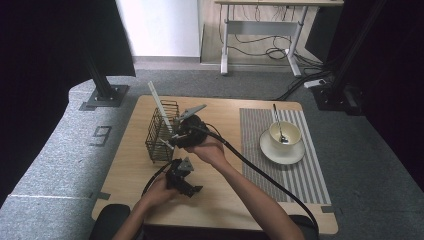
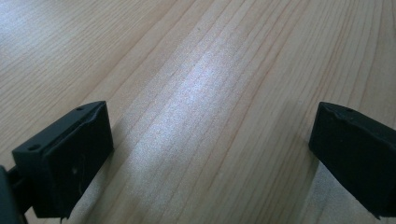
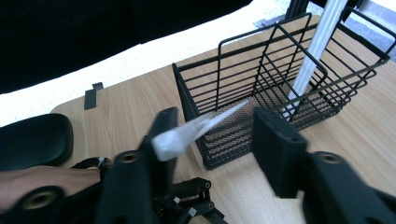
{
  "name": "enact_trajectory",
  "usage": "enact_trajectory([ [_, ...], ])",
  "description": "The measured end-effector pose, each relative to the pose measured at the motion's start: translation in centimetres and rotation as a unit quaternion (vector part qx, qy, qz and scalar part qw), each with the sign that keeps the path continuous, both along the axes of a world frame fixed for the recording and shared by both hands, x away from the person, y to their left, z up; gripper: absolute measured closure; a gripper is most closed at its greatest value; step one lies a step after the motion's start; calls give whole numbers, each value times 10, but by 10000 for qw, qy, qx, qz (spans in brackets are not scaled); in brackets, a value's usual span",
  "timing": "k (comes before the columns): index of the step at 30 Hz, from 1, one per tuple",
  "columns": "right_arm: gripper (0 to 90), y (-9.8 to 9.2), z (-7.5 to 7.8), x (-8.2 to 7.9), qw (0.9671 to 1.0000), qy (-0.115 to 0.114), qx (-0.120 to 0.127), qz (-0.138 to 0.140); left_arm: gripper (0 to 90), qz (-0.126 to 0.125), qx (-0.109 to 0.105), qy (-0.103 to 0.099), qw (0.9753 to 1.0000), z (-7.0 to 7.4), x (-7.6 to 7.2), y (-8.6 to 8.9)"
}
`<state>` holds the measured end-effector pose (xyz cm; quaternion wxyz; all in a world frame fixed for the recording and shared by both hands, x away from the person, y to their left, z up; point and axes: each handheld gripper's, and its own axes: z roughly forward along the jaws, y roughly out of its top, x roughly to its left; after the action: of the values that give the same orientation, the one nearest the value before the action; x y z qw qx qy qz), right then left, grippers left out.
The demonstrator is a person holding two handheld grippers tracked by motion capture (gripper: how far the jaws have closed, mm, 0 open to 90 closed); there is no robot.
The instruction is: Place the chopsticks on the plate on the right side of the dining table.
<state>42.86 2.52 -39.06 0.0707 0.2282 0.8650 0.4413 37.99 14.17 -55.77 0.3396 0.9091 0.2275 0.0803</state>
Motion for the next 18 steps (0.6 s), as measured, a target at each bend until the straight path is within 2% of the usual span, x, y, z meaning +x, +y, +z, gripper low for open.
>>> enact_trajectory([
  [2, 573, 0, 0, -1, 10000, -12, 2, 2, 0, -1, 1, 0, 10000, 0, 0, 0],
  [3, 615, 1, 0, -1, 10000, -83, -11, 21, 0, 2, 0, 3, 10000, 0, 0, 0],
  [4, 697, 2, 1, -3, 9998, -172, -43, 58, 0, 16, -9, 6, 10000, 0, 0, 0],
  [5, 697, 2, 1, -3, 9998, -172, -43, 58, 0, 16, -9, 6, 10000, 0, 0, 0],
  [6, 766, 2, 1, -4, 9996, -264, -51, 73, 0, 2, 1, 4, 10000, 0, 0, 0],
  [7, 794, 2, 2, -4, 9996, -275, -47, 100, 0, 2, 1, 4, 10000, 0, 0, 0],
  [10, 806, 3, 2, -5, 9994, -324, -83, 105, 0, -2, 3, -1, 10000, 0, 0, 0],
  [13, 819, 3, 3, -7, 9986, -490, -185, 69, 0, -3, 4, -1, 10000, 0, 0, 0],
  [18, 821, -1, 7, -6, 9989, -435, -151, 44, 0, -7, 7, -3, 10000, 0, 0, 0],
])
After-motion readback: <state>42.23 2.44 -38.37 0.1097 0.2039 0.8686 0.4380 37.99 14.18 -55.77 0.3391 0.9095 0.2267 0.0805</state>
